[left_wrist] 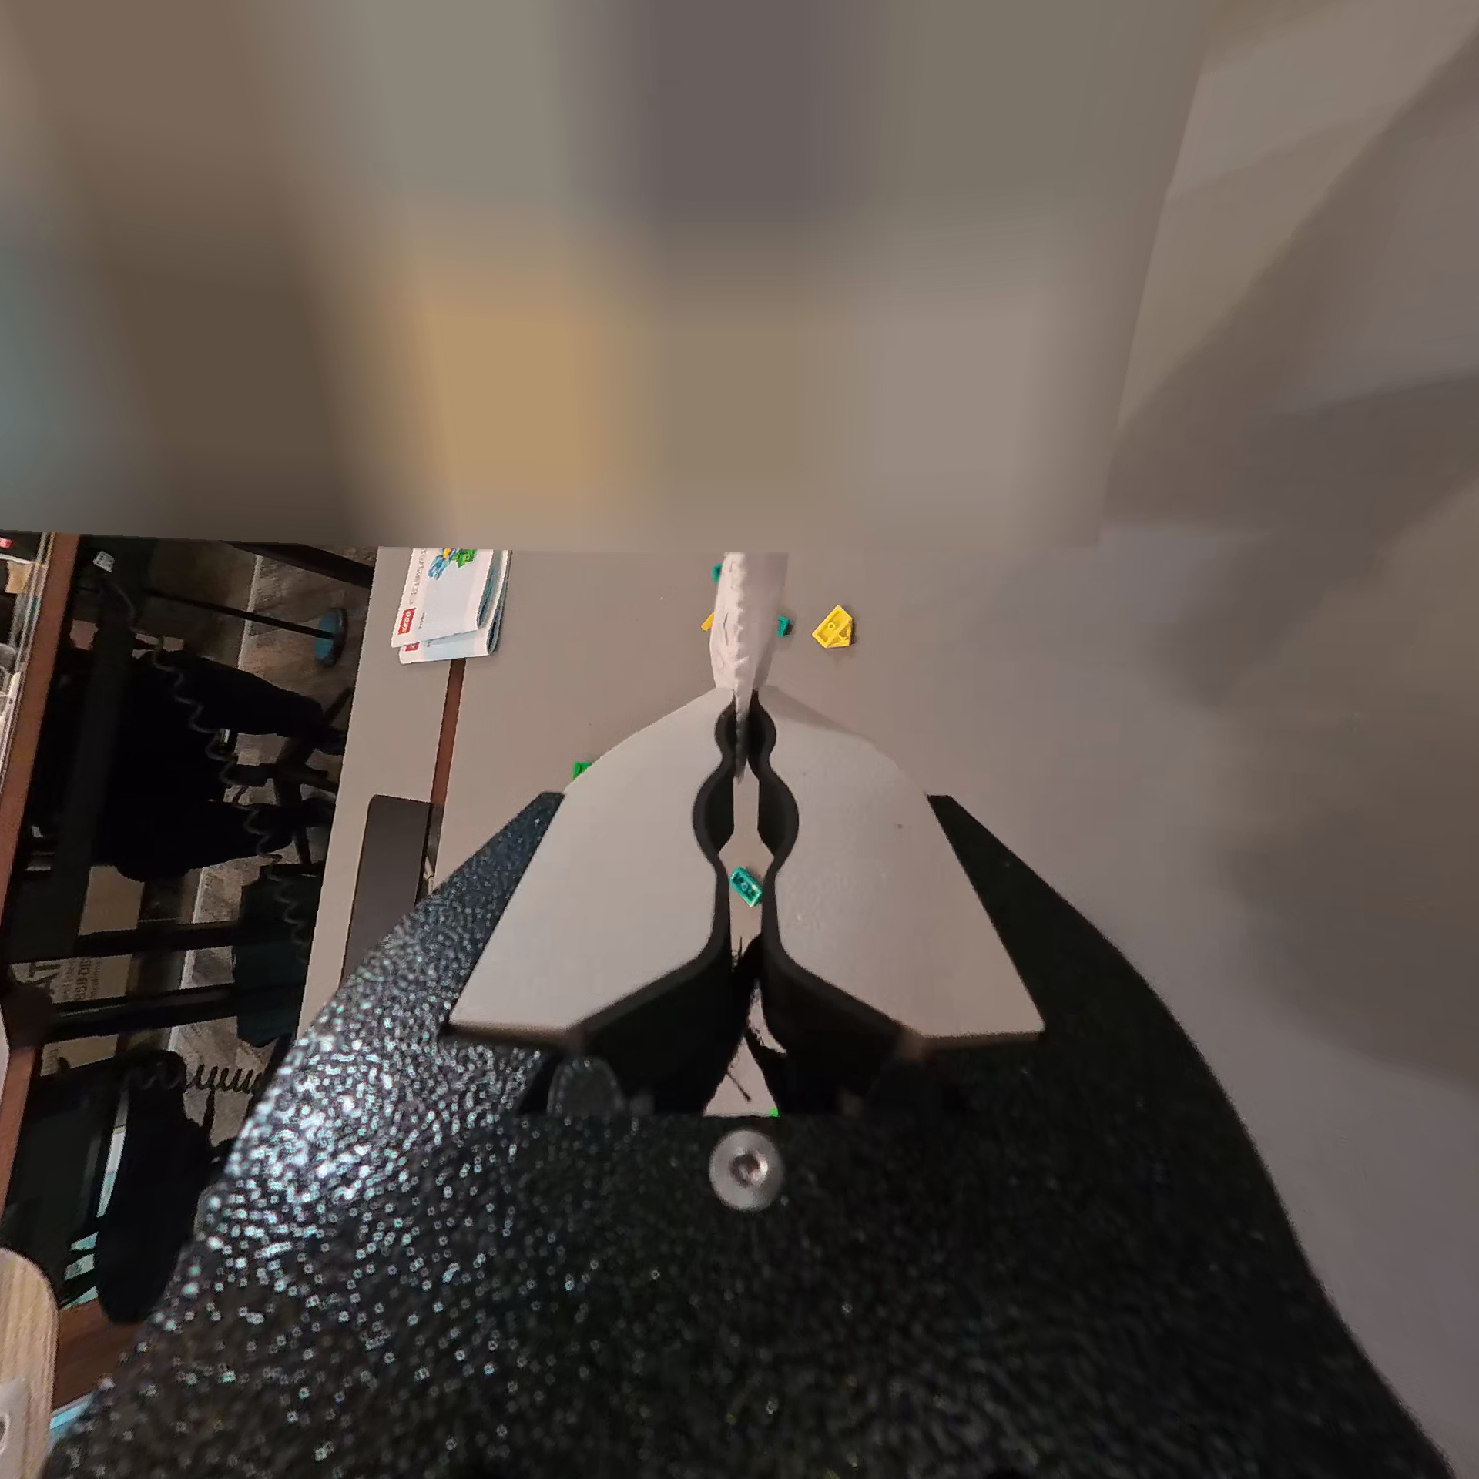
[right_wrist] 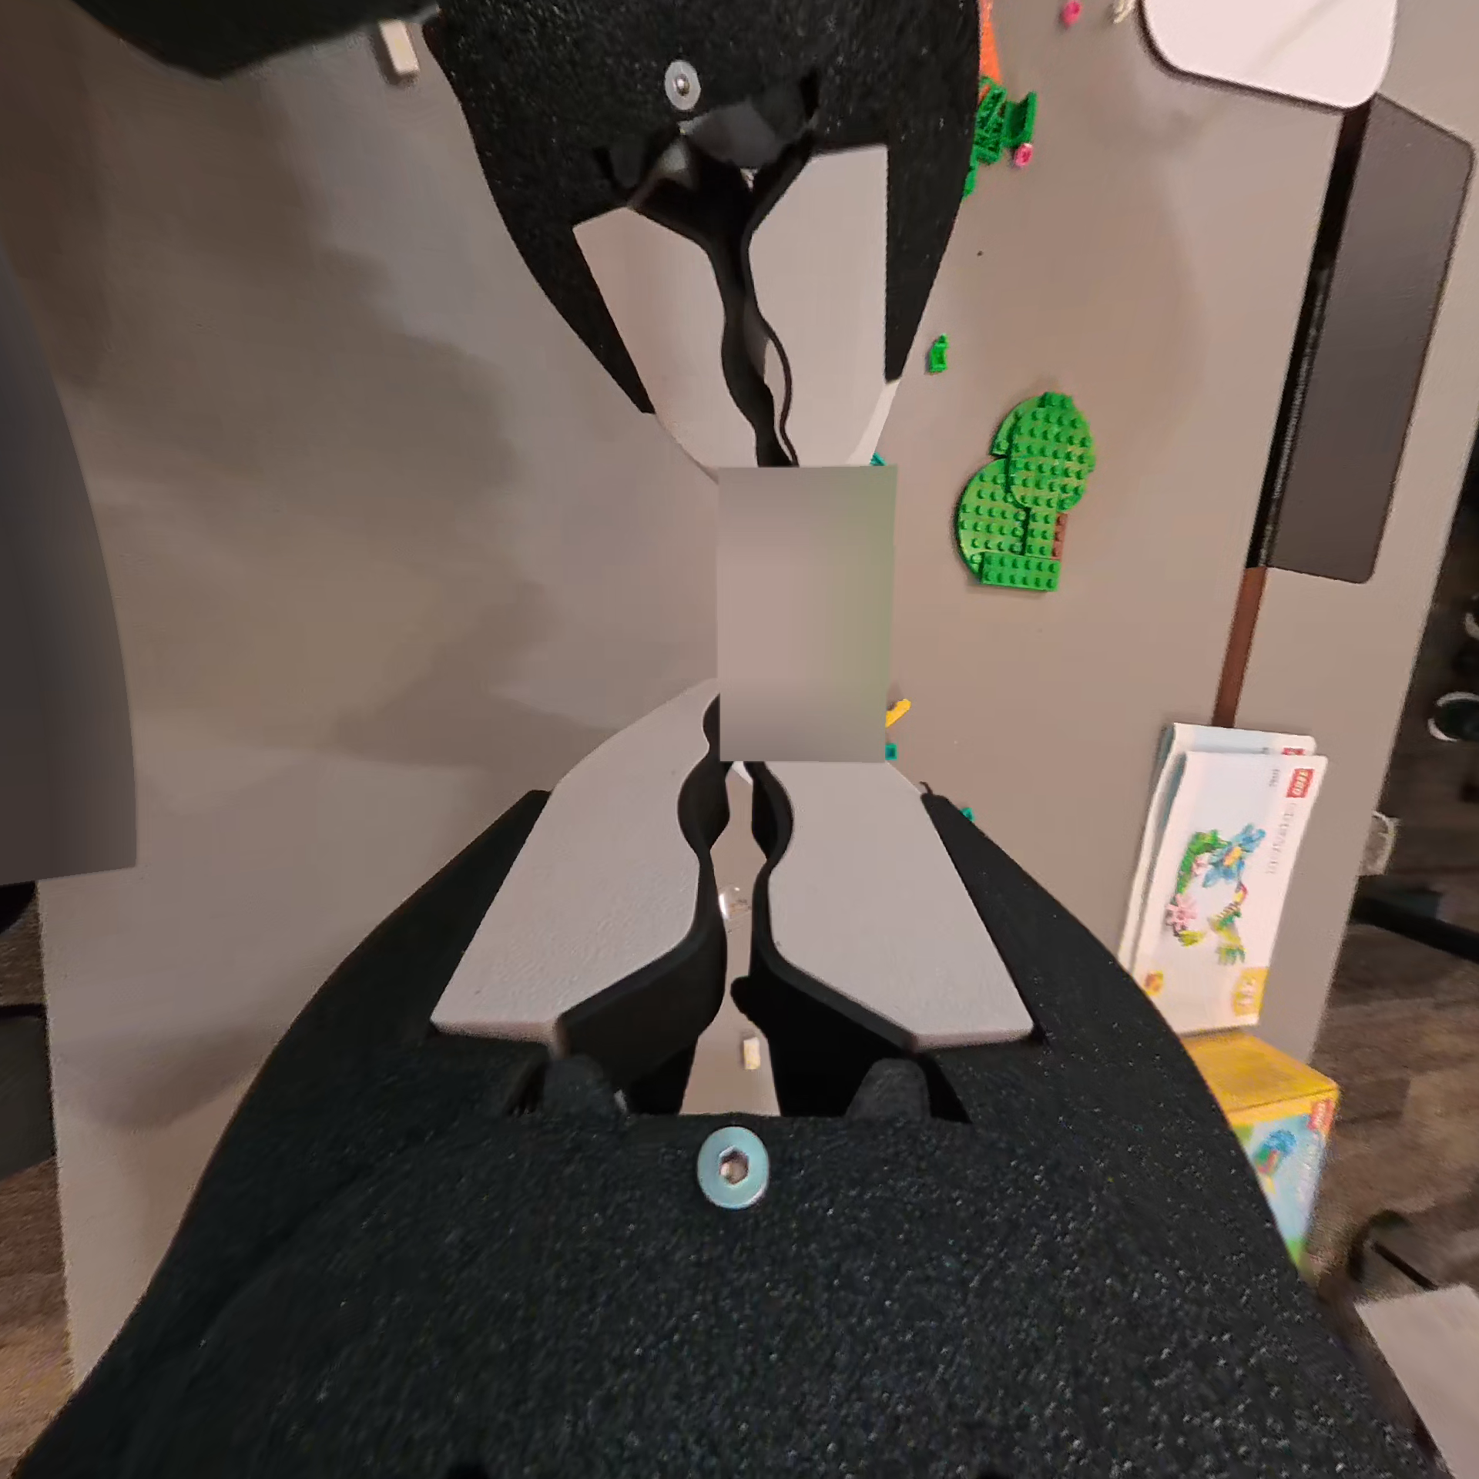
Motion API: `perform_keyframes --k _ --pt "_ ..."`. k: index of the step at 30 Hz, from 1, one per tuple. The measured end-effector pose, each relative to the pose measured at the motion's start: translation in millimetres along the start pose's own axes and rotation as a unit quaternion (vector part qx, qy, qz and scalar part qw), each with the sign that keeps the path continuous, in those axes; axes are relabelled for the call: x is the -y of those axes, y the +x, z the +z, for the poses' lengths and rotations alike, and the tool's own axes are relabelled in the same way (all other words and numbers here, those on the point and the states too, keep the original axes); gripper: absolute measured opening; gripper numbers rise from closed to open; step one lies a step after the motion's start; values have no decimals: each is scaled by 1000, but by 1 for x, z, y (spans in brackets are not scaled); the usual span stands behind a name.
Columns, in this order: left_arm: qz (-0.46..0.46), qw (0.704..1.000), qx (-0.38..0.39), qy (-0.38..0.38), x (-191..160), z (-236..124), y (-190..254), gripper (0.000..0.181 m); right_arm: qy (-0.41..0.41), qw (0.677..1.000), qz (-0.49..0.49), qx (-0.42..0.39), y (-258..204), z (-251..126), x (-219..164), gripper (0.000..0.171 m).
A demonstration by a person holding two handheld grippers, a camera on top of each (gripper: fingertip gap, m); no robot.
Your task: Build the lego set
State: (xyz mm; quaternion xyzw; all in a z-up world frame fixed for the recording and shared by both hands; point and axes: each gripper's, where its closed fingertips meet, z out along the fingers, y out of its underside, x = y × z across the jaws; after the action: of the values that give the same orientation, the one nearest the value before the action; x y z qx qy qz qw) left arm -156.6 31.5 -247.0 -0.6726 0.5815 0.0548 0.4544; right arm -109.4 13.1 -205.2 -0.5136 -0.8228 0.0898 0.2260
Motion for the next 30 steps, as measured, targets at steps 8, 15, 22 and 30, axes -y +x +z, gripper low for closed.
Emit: perform_keyframes --k 8,15,22,30 --pt "-98 988 74 91 20 -14 -29 35 9 998 -14 -63 11 0 -12 0" --pt "-34 990 24 135 56 -9 -10 28 36 988 -96 -119 5 8 -8 0" --pt "-36 987 -55 143 61 1 12 0 50 982 -135 -124 -4 8 -8 0" --pt "-6 993 -23 115 55 10 10 0 32 993 -26 -113 -1 10 -15 19"
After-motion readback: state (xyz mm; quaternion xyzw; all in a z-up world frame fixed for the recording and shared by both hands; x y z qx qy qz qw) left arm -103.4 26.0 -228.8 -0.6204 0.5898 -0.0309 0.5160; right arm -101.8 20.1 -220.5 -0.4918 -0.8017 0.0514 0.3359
